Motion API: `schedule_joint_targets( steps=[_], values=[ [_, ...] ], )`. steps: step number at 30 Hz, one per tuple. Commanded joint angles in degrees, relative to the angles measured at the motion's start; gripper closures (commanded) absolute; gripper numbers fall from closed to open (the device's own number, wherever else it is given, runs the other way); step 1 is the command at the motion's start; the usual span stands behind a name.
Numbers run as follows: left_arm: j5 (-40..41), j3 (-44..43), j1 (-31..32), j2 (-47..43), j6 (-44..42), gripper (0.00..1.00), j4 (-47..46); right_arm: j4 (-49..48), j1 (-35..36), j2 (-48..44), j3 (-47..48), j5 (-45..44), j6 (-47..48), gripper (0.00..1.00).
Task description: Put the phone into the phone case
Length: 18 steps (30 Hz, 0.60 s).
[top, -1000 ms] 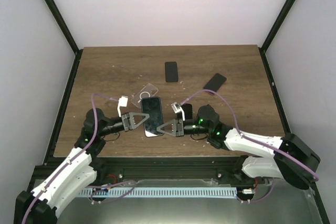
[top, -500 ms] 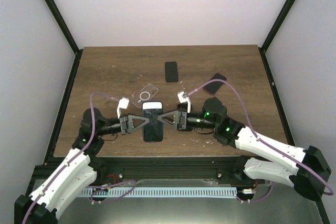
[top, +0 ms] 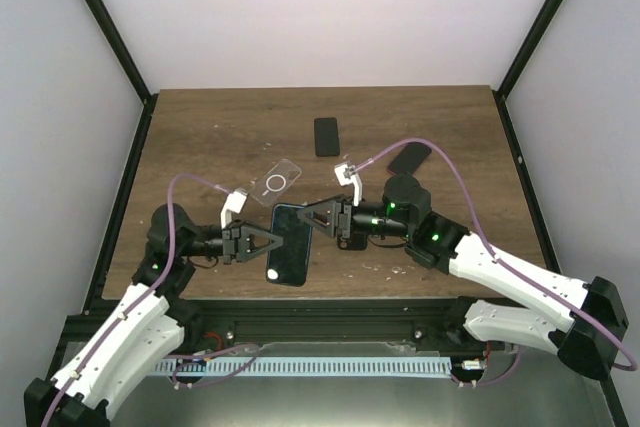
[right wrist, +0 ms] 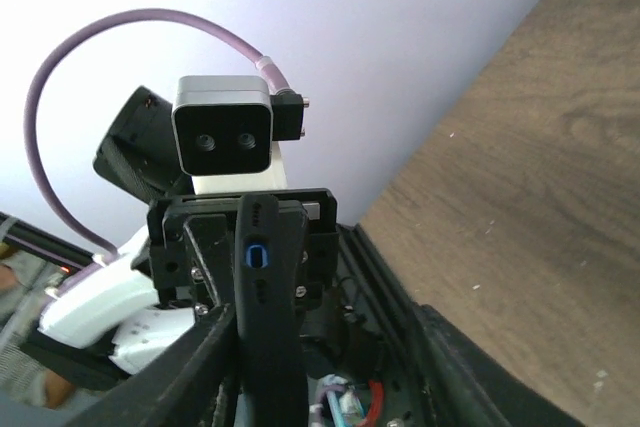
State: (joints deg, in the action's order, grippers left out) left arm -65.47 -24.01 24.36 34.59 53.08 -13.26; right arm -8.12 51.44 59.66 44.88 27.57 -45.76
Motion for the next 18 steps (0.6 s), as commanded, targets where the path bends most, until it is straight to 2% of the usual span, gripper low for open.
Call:
schedule_joint_targets(
  steps=[1,6,8,18],
  values=[
    [-0.5,-2.5,-0.1,-0.7,-3.9,1.0,1.8,0.5,-0.2,-0.9,2.2,-0.2,0.5,0.61],
    [3.2,-4.9,-0.1,0.5,-11.3,1.0,12.3,0.0,-0.2,-1.3,1.9,-0.4,0.1,0.9],
    [4.7,-5.8,-0.1,1.6,-14.0,1.0,15.9,0.6,-0.2,-1.0,2.0,-0.7,0.0,0.98],
    [10.6,-8.9,-0.1,4.6,-21.4,1.0,26.7,3.8,-0.2,-0.1,2.6,-3.5,-0.9,0.99]
  ],
)
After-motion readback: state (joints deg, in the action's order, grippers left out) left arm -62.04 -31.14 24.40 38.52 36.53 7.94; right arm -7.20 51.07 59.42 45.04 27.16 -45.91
